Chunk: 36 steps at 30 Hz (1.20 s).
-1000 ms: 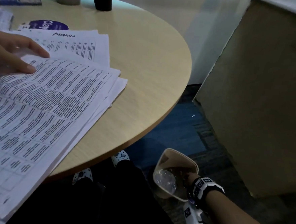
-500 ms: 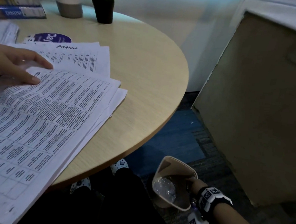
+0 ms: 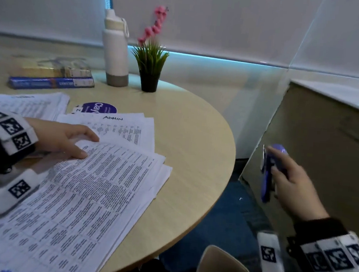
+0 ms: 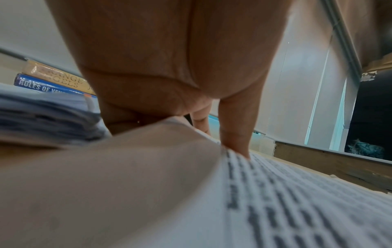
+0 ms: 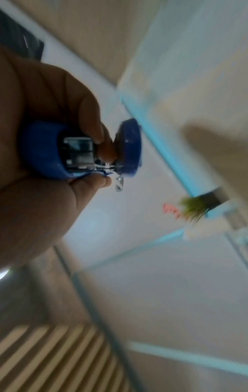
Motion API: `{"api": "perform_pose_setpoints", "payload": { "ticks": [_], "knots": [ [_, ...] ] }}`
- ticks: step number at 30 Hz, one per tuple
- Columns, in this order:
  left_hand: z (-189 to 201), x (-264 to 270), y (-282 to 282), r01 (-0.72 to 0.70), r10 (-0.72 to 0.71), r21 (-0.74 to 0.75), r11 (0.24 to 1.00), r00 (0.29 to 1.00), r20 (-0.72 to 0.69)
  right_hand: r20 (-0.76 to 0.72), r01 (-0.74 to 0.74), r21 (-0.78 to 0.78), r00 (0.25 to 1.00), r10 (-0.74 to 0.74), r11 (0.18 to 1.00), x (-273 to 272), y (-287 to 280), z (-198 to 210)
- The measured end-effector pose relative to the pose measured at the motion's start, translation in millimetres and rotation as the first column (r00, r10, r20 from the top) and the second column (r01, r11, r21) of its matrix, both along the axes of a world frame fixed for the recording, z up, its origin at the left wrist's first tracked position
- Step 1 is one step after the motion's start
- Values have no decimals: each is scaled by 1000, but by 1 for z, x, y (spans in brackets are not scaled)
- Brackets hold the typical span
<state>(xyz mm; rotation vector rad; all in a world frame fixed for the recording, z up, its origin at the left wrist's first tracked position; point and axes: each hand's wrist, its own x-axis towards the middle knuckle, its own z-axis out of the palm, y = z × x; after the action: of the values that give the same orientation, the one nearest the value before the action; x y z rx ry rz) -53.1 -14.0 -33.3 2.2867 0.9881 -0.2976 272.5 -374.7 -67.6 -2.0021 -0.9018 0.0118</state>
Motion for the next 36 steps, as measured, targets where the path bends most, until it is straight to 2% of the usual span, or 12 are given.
{"api": "perform_pose_setpoints", "payload": {
  "ticks": [2, 5, 10, 14, 18, 21, 23, 25, 27, 31, 33, 36],
  "knots": [
    [4, 4, -9, -19, 19, -9, 1000, 999, -32, 123, -52, -15, 991, 53, 999, 2, 39, 46],
    [4, 3, -12, -37, 38, 25, 999, 998, -48, 207, -95, -281, 966, 157, 955, 7, 116, 79],
    [3, 1, -7, -40, 46, 77, 996, 996, -72, 195, -125, -732, 904, 381, 670, 3, 195, 69],
    [2, 3, -9, -68, 69, 27, 997, 996, -52, 150, -131, -826, 887, 437, 549, 2, 214, 57],
    [5, -2, -9, -23, 32, 113, 993, 996, -85, 127, -152, -824, 889, 439, 546, 1, 218, 55],
    [22, -3, -22, 12, -1, 182, 983, 998, -58, 211, -172, -657, 893, 398, 734, -16, 213, 80],
    [43, 0, -38, 42, -58, 297, 954, 997, 47, 103, -353, -426, 896, 432, 833, -41, 206, 102],
    [71, 5, -57, 68, -136, 365, 929, 977, 166, -121, -566, -217, 824, 554, 795, -71, 196, 120],
    [100, 10, -77, 116, -232, 406, 906, 941, 248, -320, -729, -90, 666, 673, 678, -97, 185, 132],
    [143, 15, -108, 94, -324, 532, 841, 876, 358, -476, -840, 112, 423, 771, 530, -114, 168, 141],
    [152, 15, -121, 10, -340, 652, 758, 860, 382, -468, -785, 175, 465, 752, 594, -118, 161, 143],
    [150, 5, -124, -222, -379, 829, 513, 808, 451, -302, -669, 284, 618, 726, 687, -125, 152, 146]
  ]
}}
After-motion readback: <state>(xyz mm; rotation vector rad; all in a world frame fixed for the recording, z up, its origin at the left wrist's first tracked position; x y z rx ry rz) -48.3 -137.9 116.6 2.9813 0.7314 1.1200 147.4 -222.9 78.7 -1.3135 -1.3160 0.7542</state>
